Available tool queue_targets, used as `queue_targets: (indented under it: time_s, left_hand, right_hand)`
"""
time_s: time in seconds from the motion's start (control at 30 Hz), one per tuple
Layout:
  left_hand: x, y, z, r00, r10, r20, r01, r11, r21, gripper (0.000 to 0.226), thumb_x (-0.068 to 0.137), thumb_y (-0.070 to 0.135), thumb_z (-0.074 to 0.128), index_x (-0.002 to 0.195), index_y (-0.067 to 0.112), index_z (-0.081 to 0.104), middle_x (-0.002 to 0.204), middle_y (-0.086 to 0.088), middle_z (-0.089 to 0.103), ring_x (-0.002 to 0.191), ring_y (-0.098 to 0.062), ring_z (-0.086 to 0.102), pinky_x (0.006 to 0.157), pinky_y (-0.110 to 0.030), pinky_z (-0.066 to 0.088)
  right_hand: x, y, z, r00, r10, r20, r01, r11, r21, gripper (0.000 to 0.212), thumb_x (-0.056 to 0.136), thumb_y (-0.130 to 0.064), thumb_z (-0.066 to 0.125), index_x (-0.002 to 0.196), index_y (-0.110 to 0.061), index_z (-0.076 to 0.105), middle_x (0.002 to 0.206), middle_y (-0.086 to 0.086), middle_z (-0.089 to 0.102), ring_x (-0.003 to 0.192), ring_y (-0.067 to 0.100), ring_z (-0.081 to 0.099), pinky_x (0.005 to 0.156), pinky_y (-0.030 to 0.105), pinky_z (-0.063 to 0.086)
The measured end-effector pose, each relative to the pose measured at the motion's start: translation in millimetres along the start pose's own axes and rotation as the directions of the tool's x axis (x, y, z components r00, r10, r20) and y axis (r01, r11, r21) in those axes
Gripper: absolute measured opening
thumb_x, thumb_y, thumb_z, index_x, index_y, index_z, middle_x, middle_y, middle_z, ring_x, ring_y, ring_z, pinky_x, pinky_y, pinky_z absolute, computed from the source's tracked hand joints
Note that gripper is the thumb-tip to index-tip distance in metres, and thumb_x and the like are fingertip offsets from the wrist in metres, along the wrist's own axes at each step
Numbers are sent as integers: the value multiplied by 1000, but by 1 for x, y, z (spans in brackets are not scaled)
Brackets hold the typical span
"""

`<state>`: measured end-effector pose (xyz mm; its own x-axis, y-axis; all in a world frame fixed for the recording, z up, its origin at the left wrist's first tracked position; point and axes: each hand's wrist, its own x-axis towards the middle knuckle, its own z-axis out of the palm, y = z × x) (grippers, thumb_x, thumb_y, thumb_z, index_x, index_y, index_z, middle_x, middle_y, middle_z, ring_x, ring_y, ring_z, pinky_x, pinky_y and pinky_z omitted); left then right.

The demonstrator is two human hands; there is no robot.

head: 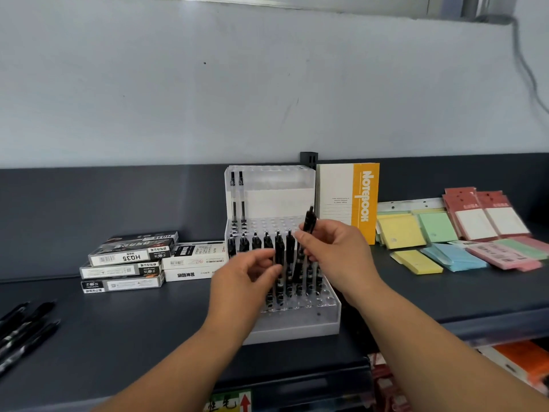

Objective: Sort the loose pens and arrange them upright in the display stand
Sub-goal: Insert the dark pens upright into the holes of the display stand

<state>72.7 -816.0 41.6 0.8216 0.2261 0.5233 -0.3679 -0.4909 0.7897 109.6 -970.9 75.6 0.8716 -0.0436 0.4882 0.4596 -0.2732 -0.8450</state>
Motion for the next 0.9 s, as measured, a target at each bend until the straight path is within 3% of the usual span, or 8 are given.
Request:
queue_targets:
  time_s: [0.1,0.2,0.33,0.5,0.67,0.77,0.9]
  left_hand:
    - [3,-8,-14,974,78,-210,-64,995,76,24,84,23,71,103,34,64,88,14,56,77,-2,57,64,-11,43]
    - [2,-21,-18,955,33,-295,-8,996,85,30,86,22,69,113,28,56,96,17,48,83,-4,53,68,-15,39]
    - [1,-36,-14,972,-104,-211,123,989,77,39,88,24,66,124,23,49,111,11,52,94,-8,53,78,-24,41]
    - [-1,-47,-11,973,-191,-129,201,978,64,28,90,19,63,116,21,53,98,7,61,89,-10,59,60,-11,41]
    - [-4,-50,-10,973,-205,-104,212,975,62,21,91,15,61,105,25,49,93,11,57,83,-4,56,59,-8,38]
    - [-5,-52,-9,974,-204,-103,211,975,66,16,91,15,62,99,23,51,91,8,58,83,-6,57,60,-9,39]
    - [-5,-53,-10,974,-202,-101,210,975,78,17,90,14,63,95,24,50,90,6,59,81,-5,56,60,-9,40]
  right_hand:
    - [5,7,2,999,-15,-32,11,994,-109,18,83,-36,73,88,-20,71,74,-8,67,71,10,64,67,24,51]
    - [4,13,11,1000,7,-10,-8,992,-130,21,83,-38,72,94,-20,72,81,-7,70,78,12,68,74,30,56]
    - [4,12,19,1000,-5,-14,2,980,-197,19,85,-37,70,78,-19,68,75,-3,70,75,12,67,69,25,54]
    - [-1,23,21,991,108,76,-85,962,-261,13,87,-33,70,79,-24,63,73,-6,69,76,11,68,63,16,50]
    - [-3,26,19,976,163,146,-109,940,-322,18,87,-26,71,102,-19,67,89,-4,70,85,12,67,79,24,54]
    - [-3,22,19,985,129,115,-70,907,-416,23,88,-28,69,108,-16,67,88,-9,63,85,7,61,76,16,47]
    - [-6,21,24,990,113,79,-61,875,-480,23,89,-32,67,107,-17,65,91,-7,64,83,7,58,75,17,44]
